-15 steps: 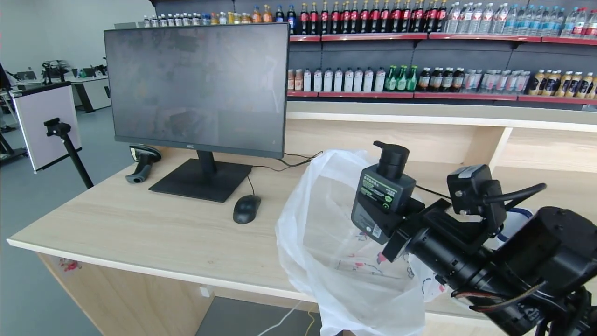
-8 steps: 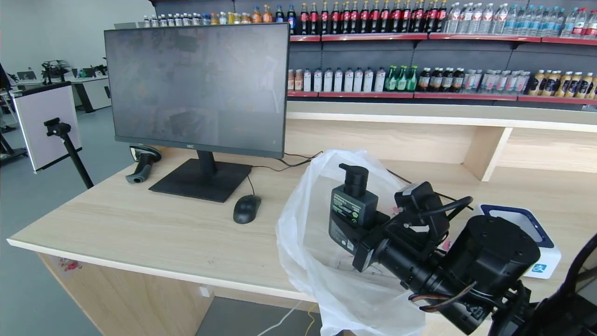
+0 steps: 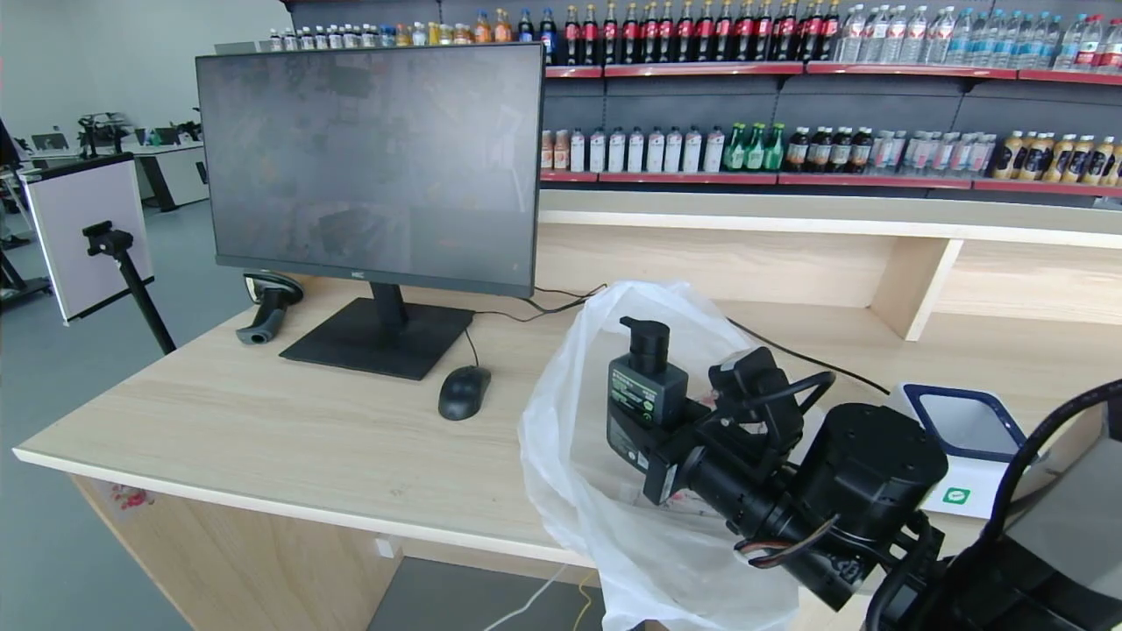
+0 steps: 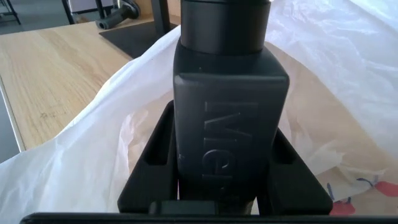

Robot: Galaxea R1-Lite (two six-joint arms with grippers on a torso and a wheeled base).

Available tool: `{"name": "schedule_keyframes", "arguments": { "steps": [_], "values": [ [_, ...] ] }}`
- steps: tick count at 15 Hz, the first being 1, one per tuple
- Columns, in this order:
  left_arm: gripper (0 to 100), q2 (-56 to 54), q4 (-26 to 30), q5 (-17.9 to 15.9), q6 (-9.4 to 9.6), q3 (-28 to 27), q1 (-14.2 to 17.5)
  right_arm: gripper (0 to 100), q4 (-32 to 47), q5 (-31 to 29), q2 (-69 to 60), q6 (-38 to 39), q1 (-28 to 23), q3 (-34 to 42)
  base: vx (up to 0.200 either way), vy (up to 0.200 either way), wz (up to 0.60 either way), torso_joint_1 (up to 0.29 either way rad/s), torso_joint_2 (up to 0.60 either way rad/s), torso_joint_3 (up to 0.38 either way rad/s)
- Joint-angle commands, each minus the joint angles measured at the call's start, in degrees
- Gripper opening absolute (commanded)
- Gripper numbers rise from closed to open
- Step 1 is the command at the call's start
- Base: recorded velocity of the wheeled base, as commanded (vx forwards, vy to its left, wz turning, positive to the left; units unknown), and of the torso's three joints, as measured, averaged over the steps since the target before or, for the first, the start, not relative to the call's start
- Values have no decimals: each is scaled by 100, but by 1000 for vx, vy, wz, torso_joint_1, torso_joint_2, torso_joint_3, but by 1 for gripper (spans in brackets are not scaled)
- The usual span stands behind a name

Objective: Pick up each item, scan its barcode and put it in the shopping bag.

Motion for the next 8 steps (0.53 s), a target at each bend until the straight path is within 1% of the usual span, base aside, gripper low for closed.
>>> {"name": "schedule_keyframes", "arguments": {
  "steps": [1, 4, 8],
  "values": [
    [100, -2, -1, 1, -4, 0, 0, 0, -6, 6, 130, -17, -3, -74, 0, 0, 0, 0, 0, 0],
    [100, -2, -1, 1, -4, 0, 0, 0, -6, 173, 253, -52, -38, -162, 0, 0, 0, 0, 0, 0],
    [100, -2, -1, 1, -4, 0, 0, 0, -6, 181, 279, -52, -47, -127, 0, 0, 0, 0, 0, 0]
  ]
}}
